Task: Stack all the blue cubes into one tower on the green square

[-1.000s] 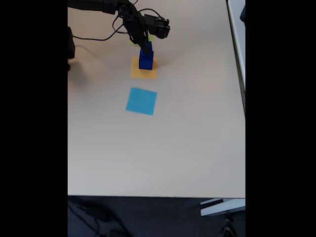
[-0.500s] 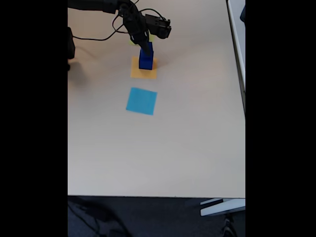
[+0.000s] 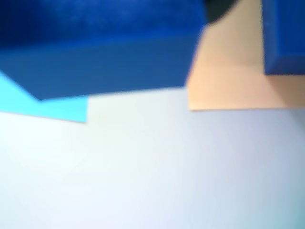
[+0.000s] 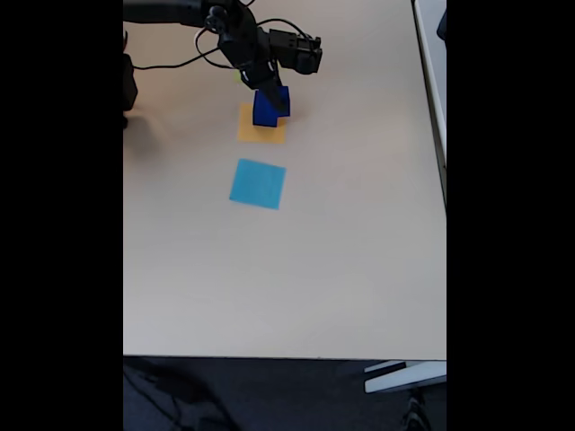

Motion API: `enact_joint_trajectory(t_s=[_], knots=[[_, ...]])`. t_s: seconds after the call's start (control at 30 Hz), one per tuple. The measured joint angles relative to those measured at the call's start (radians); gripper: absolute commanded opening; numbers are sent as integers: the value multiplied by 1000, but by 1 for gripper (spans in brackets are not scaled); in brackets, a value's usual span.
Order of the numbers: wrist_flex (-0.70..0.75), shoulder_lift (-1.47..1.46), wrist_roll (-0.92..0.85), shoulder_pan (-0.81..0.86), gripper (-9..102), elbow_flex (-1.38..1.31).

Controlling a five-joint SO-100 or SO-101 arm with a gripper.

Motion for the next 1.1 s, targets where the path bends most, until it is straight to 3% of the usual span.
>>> enact_joint_trajectory(t_s=[0.5,1.1], knots=[[-284,-103,-52,135,3,209],[-377,-163,-75,215,3,298]])
